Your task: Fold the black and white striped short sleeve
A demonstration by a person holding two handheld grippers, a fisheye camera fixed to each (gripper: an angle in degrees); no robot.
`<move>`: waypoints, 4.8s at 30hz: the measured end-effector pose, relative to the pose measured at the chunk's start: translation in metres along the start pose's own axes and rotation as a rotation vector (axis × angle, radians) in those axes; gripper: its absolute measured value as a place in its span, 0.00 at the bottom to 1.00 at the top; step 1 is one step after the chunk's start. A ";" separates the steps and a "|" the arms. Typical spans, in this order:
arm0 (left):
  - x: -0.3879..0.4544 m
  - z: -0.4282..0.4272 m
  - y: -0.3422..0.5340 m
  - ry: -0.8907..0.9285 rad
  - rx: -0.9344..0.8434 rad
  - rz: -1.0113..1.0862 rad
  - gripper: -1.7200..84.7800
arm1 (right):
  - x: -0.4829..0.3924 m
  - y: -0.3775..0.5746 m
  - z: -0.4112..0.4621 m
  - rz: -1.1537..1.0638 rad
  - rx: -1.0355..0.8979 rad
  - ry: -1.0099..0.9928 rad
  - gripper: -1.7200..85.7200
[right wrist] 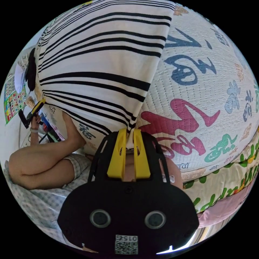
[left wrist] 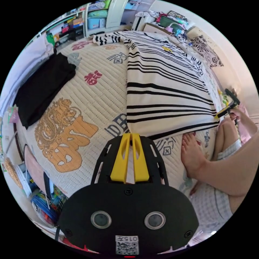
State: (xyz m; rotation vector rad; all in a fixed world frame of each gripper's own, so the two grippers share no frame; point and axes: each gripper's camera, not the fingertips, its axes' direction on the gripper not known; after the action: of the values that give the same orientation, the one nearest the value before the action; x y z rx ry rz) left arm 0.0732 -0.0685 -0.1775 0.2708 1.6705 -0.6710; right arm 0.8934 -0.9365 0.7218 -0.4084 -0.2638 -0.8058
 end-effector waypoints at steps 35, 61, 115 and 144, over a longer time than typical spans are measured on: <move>0.561 0.184 -0.589 -0.040 0.176 0.854 0.05 | 0.179 0.031 -0.107 0.302 1.014 -0.417 0.04; 0.295 0.114 -0.634 0.516 0.401 0.573 0.02 | 0.127 -0.046 -0.189 -0.016 1.054 -0.381 0.13; 0.113 0.093 -0.726 0.419 0.247 0.260 0.15 | 0.037 -0.140 -0.164 -0.068 0.800 -0.288 0.11; 0.097 0.099 -0.683 0.433 0.141 0.312 0.12 | 0.067 -0.181 -0.106 0.119 0.874 -0.724 0.09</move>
State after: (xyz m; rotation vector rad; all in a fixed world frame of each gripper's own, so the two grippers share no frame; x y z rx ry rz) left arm -0.2276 -0.6911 -0.0886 0.8066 1.9338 -0.5164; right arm 0.8121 -1.1397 0.6984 0.1346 -1.2014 -0.3345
